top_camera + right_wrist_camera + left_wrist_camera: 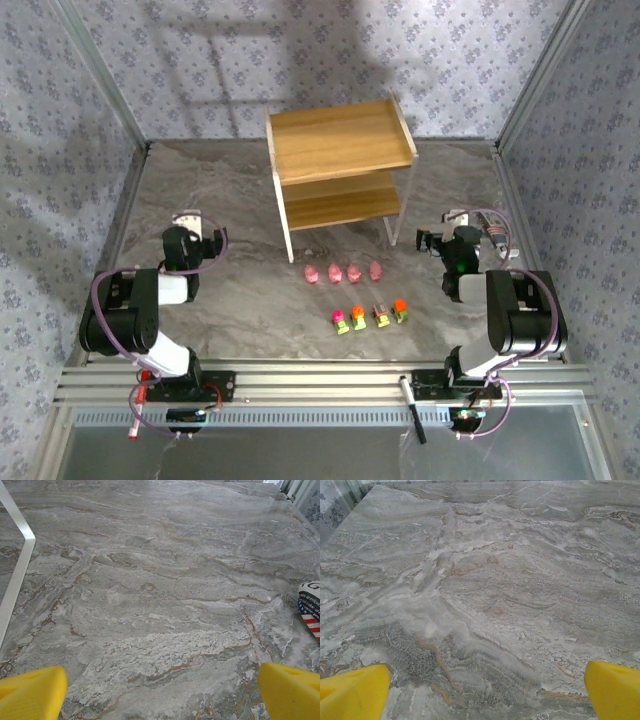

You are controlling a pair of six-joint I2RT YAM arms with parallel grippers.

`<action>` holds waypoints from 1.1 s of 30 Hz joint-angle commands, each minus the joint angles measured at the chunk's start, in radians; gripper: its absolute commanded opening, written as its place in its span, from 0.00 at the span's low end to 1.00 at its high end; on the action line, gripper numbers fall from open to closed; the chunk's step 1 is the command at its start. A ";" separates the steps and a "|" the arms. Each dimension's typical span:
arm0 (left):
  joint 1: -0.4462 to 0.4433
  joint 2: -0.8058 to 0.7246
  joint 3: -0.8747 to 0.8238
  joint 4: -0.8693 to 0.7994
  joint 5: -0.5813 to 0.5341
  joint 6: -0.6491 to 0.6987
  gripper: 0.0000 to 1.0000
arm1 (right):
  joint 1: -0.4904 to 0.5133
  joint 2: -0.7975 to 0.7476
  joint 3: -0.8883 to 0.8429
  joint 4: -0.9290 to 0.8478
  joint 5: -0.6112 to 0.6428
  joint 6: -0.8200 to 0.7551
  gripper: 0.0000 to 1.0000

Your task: Place and organize the plastic toys onto the shelf

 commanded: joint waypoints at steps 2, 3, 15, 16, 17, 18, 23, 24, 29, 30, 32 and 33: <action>-0.002 0.008 0.024 0.006 -0.010 -0.012 1.00 | -0.005 0.010 0.015 0.017 -0.009 0.014 1.00; -0.002 0.009 0.024 0.007 -0.009 -0.011 1.00 | -0.005 0.010 0.014 0.017 -0.010 0.014 1.00; 0.004 -0.051 0.043 -0.076 0.006 -0.016 1.00 | 0.011 -0.039 0.034 -0.052 0.070 0.025 1.00; 0.006 -0.074 0.050 -0.111 0.015 -0.016 1.00 | 0.017 -0.068 0.043 -0.088 0.101 0.030 1.00; 0.005 -0.100 0.062 -0.160 0.022 -0.016 1.00 | 0.018 -0.096 0.050 -0.128 0.132 0.041 1.00; 0.006 -0.121 0.079 -0.214 0.028 -0.019 1.00 | 0.018 -0.120 0.056 -0.162 0.154 0.053 1.00; 0.006 -0.171 0.219 -0.577 0.053 -0.023 1.00 | 0.030 -0.253 0.130 -0.463 0.331 0.194 1.00; 0.006 -0.172 0.239 -0.627 0.051 -0.017 1.00 | 0.040 -0.272 0.146 -0.523 0.380 0.226 1.00; 0.005 -0.198 0.323 -0.857 0.071 0.014 1.00 | 0.090 -0.371 0.262 -0.907 0.556 0.439 1.00; 0.005 -0.204 0.334 -0.895 0.085 0.017 1.00 | 0.098 -0.387 0.286 -0.983 0.575 0.482 1.00; 0.005 -0.228 0.354 -0.974 0.110 0.021 1.00 | 0.111 -0.428 0.330 -1.122 0.585 0.548 1.00; 0.005 -0.239 0.360 -1.003 0.114 0.017 1.00 | 0.118 -0.447 0.344 -1.171 0.586 0.570 1.00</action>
